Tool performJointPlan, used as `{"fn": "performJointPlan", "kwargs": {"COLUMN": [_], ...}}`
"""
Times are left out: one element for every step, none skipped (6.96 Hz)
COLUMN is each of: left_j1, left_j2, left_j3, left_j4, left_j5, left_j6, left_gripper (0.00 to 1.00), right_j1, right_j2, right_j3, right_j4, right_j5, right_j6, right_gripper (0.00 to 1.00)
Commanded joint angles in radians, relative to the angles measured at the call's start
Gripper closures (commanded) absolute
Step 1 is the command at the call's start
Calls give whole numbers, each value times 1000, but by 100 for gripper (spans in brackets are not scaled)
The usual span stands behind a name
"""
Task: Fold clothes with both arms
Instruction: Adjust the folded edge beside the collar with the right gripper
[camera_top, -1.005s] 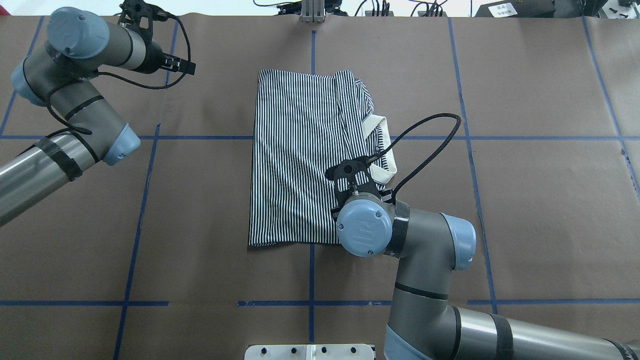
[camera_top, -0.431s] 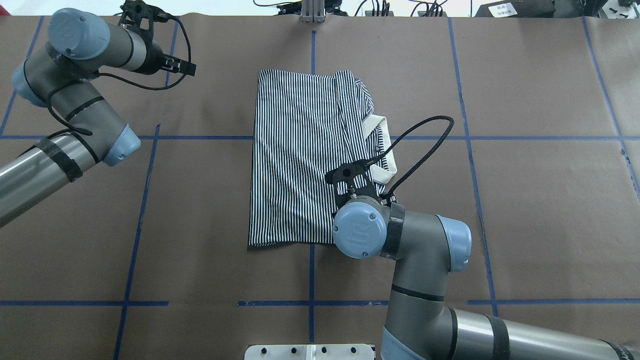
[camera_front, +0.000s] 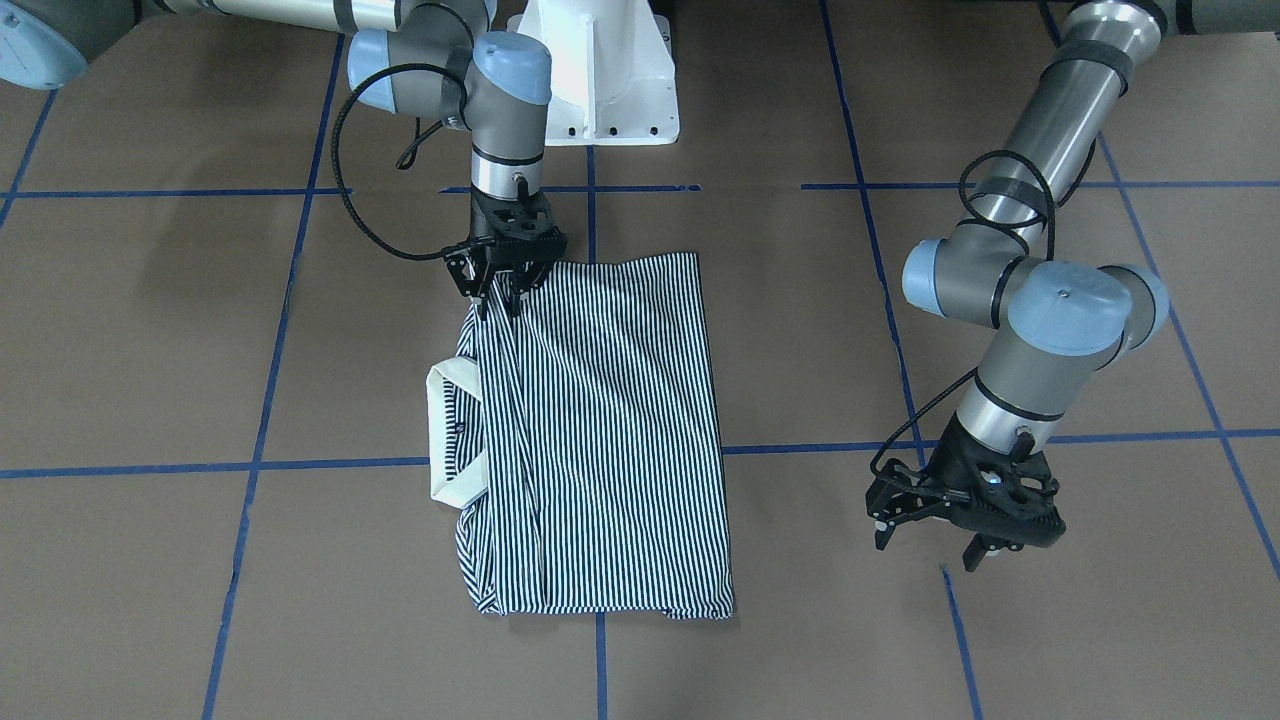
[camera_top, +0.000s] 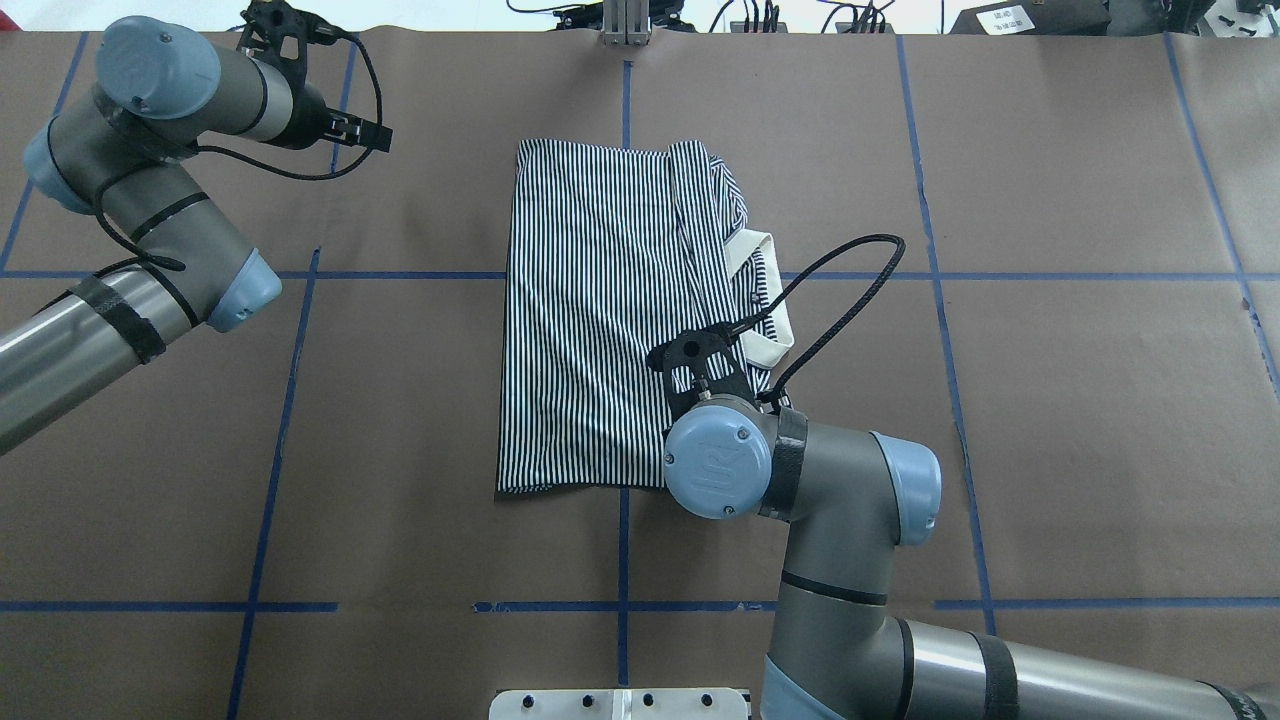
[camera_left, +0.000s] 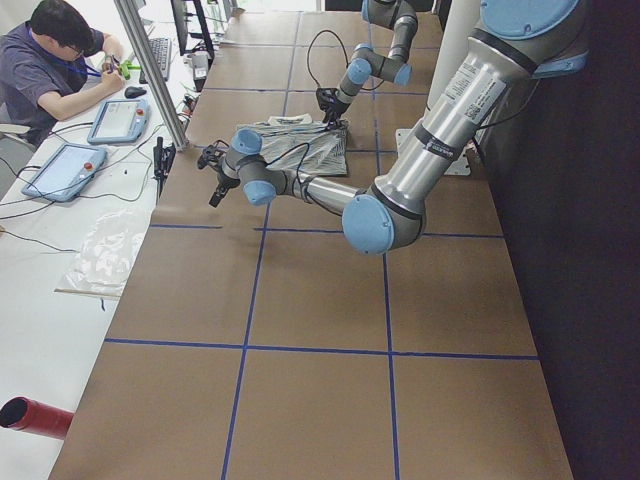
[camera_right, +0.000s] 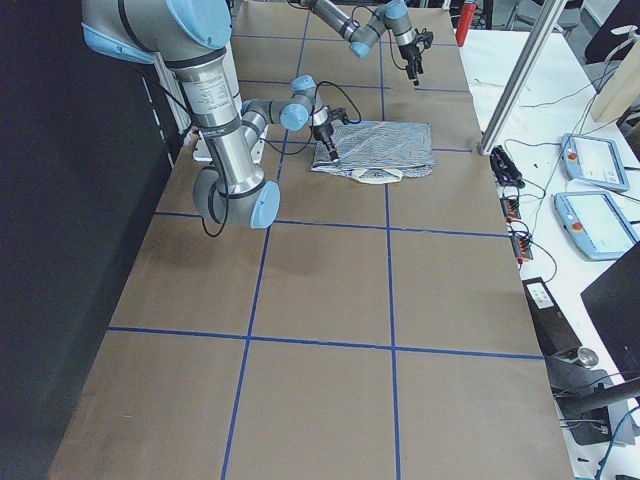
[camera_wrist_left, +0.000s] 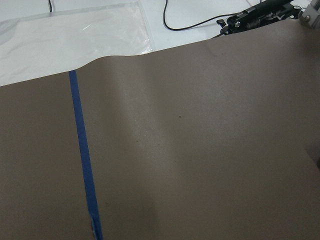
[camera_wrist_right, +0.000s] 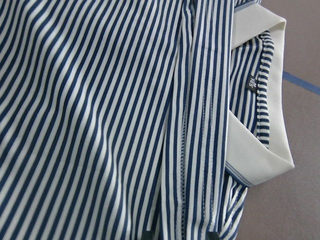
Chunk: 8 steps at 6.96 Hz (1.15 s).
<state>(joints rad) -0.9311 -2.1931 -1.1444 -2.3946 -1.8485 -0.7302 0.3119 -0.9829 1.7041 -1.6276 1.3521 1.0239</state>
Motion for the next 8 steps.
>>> {"fn": "performJointPlan", "kwargs": {"left_j1": [0,0,0,0,0,0,1,2], "left_j2": [-1,1,1,-1,1,-1,-1,-1], "left_j3": [-1,0,0,-1,0,0,-1,0], "left_j4": [0,0,0,0,0,0,0,0], "left_j5": [0,0,0,0,0,0,0,0], "left_j6": [0,0,0,0,2,0,0,0], "left_gripper": [0,0,0,0,0,0,0,0], "right_j1": [-5,-4,-4,-2,7,13,18,22], "right_j2": [-2,-2,-8,-13,-16,-16,-17,-26], "right_j3": [-1,2,3,6,9,11,12,14], "right_j4": [-2,-5,-17,-17,-17,-17,-17,-17], "right_j5": [1,1,1,1,2,2,2,2], "right_j6": [1,-2,-5,-5,-11,-15,-15,-15], "right_gripper": [56,62,63,64,64,64,64,64]}}
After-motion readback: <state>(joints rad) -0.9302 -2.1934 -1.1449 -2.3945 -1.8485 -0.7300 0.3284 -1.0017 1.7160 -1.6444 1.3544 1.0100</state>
